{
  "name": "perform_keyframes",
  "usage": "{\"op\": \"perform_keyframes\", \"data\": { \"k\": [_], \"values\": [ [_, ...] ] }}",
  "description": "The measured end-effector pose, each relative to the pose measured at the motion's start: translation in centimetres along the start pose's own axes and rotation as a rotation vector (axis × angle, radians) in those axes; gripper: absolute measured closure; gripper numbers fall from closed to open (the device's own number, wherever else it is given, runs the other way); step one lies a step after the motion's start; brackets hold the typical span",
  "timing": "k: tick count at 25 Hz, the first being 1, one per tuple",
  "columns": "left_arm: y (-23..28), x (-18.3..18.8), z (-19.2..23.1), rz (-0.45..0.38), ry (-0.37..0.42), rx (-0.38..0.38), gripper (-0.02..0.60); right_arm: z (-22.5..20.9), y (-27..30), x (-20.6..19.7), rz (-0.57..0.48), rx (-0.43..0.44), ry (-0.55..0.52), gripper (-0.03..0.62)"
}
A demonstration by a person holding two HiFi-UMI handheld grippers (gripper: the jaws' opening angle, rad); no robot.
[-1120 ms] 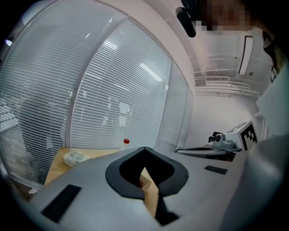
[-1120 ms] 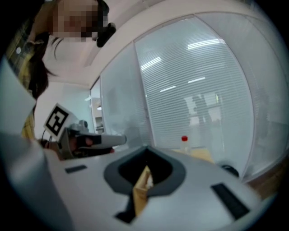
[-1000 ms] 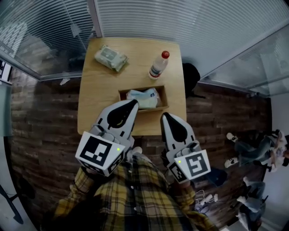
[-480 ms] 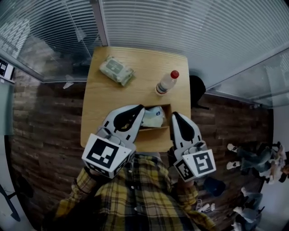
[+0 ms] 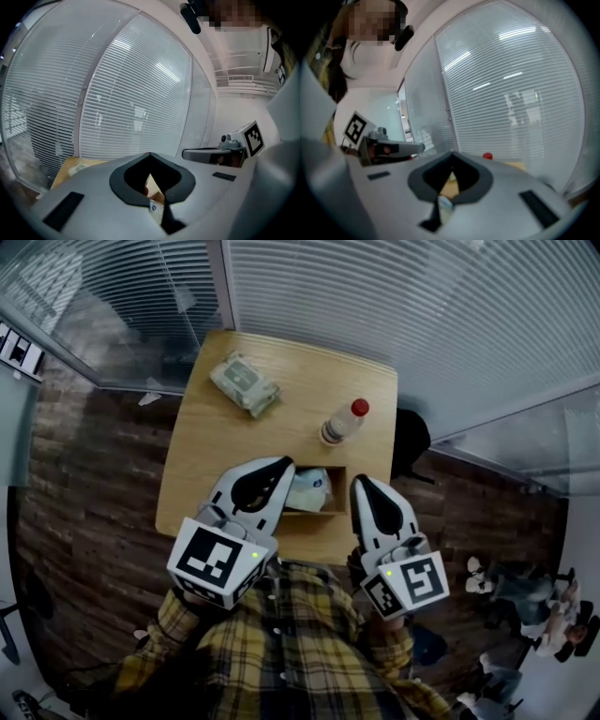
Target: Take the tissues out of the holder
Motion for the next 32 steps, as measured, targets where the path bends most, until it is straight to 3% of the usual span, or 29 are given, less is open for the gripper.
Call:
{"op": "perform_keyframes", "data": {
  "k": [9, 17, 26, 32],
  "values": [
    [1.2, -0.6, -0.5, -0.012, -0.021, 0.057, 0.574, -0.8, 1.1, -0.5, 0.036, 0.094, -0.002, 0.582],
    [1.6, -0.7, -0.6, -0.039, -0.050, 0.052, 0.572, -0.7, 1.3, -0.7, 0.040, 0.125, -0.010, 0.582],
    [2.5, -1.4, -0.9, 0.004, -0.056, -0.016, 0.365, -1.0, 1.3, -0.5, 0.036, 0.125, -0.009, 0.582],
    [2.9, -2.2, -1.1, 0.100, 0.013, -0.037, 0.360, -1.6, 1.2, -0.7, 0.039, 0.108, 0.014, 0.582]
  ]
}}
Point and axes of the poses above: the fingertips, and each gripper's own axes: y forward along the fingers, z to its left, x out of its top, the point moved 3 cm from there along -y, backward along the fingers, and after that the axes turned 14 degrees about -x, right-handed, at the moved point
